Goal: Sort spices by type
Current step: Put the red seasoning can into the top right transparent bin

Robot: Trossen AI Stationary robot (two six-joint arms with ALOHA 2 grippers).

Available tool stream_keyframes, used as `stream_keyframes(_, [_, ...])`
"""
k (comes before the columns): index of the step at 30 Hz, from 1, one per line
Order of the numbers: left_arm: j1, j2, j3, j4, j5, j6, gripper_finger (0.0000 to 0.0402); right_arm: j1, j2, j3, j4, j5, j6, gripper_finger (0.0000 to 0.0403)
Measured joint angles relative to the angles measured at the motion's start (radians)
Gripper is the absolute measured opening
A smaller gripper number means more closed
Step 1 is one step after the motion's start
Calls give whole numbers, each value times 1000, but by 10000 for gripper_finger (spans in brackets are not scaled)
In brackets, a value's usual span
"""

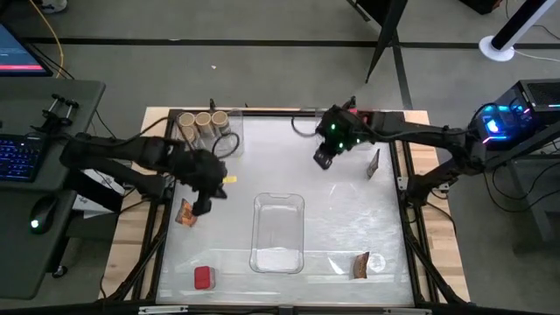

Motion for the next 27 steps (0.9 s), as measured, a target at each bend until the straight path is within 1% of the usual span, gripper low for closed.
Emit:
stream_keyframes(4, [-128, 0, 0, -61, -1, -37, 0, 140, 0, 0, 0, 24, 99, 0])
stream_keyframes(6, [-213, 0, 0, -91, -1, -52, 0, 213, 0, 0, -1, 62, 169, 0])
stream_keyframes(10, [-398, -3, -54, -56, 5, -116, 0, 335, 0, 0, -3, 169, 325, 0])
stream_keyframes(13, [-533, -3, -133, 78, 15, -202, 0, 388, 0, 0, -14, 234, 394, 0])
stream_keyframes(16, [-641, 9, -225, 267, 16, -271, 0, 412, 0, 0, -29, 272, 435, 0])
stream_keyframes(18, [-686, 34, -260, 390, 11, -284, 0, 417, 0, 0, -38, 286, 436, 0])
stream_keyframes(20, [-712, 80, -266, 449, -8, -278, 0, 414, 0, 0, -47, 291, 427, 0])
stream_keyframes(23, [-727, 176, -266, 496, -9, -227, 0, 401, 0, 0, -62, 292, 390, 0])
stream_keyframes(27, [-735, 299, -266, 525, 53, -179, 0, 381, 0, 0, -89, 293, 365, 0])
